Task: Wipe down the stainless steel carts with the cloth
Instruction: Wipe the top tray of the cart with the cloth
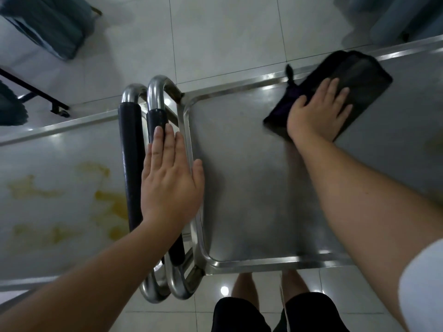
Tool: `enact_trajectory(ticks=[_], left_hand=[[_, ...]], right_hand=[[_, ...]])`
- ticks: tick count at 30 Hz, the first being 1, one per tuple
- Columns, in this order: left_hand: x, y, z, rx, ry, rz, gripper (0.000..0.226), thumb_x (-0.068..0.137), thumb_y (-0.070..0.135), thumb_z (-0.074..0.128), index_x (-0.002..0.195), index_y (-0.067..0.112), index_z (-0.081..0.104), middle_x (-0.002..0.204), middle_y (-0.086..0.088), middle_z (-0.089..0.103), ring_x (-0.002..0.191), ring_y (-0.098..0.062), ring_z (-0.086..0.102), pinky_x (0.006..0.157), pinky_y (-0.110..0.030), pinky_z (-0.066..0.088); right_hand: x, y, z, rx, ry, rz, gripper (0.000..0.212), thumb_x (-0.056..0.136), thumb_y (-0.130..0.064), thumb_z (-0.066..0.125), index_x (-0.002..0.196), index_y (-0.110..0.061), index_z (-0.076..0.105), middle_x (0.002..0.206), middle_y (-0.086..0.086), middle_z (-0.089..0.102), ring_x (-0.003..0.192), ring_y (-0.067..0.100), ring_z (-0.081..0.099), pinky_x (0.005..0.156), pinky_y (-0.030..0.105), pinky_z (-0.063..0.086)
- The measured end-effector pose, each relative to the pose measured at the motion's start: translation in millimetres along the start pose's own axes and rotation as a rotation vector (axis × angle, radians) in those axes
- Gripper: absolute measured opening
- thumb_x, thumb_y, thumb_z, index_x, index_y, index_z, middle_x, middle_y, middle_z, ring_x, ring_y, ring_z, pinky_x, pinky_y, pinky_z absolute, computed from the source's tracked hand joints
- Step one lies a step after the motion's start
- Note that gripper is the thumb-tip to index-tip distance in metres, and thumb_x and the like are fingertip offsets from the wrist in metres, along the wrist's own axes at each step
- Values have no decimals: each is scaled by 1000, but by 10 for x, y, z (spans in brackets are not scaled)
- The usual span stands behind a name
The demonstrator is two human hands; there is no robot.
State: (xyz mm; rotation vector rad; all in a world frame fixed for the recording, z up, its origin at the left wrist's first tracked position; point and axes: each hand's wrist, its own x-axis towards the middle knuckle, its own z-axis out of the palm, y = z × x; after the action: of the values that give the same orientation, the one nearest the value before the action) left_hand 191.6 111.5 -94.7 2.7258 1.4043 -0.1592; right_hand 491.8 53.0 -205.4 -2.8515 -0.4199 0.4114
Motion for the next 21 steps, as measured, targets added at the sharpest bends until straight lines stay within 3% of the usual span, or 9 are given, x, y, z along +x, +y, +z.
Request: enact_trajectory(ticks=[4, 9, 14, 17, 21], left_hand=[[1, 11, 2, -14, 4, -4, 74, 110, 54, 17, 169, 10, 10, 178, -3, -6, 161, -11, -21, 129, -32, -15], [-11, 16, -9, -8, 16, -1, 74, 109, 52, 21, 169, 9, 13, 178, -6, -2, 163, -14, -14, 132, -36, -8], [-7, 30, -8, -15, 21, 3, 72, 111, 50, 22, 169, 8, 16, 178, -6, 0, 163, -14, -13, 132, -37, -7], [-3, 20, -10, -24, 15, 8, 72, 111, 51, 22, 169, 9, 14, 178, -4, -2, 162, -12, -17, 130, -33, -12], [-7, 20, 4, -20, 20, 11, 73, 111, 52, 20, 169, 9, 13, 178, -4, -3, 162, -12, -18, 129, -32, -14]], right_hand=[[-614, -721, 301, -75, -110, -351, 72, 104, -49, 28, 168, -18, 14, 177, 0, 9, 163, 27, 5, 129, 52, 1], [-1296, -1098, 563, -151, -315, -977, 66, 107, -45, 31, 169, -27, 15, 176, -7, 14, 163, 19, 4, 130, 47, -3], [-1046, -914, 486, -207, -333, -1122, 67, 107, -53, 31, 168, -30, 17, 175, -9, 15, 162, 15, 6, 131, 44, 1], [-461, -605, 323, -184, -236, -957, 69, 104, -55, 34, 167, -31, 22, 175, -9, 16, 162, 17, 10, 131, 45, 4], [407, -82, 33, -65, -1, -306, 76, 100, -53, 32, 169, -24, 16, 177, -2, 10, 163, 27, 7, 131, 53, 6]])
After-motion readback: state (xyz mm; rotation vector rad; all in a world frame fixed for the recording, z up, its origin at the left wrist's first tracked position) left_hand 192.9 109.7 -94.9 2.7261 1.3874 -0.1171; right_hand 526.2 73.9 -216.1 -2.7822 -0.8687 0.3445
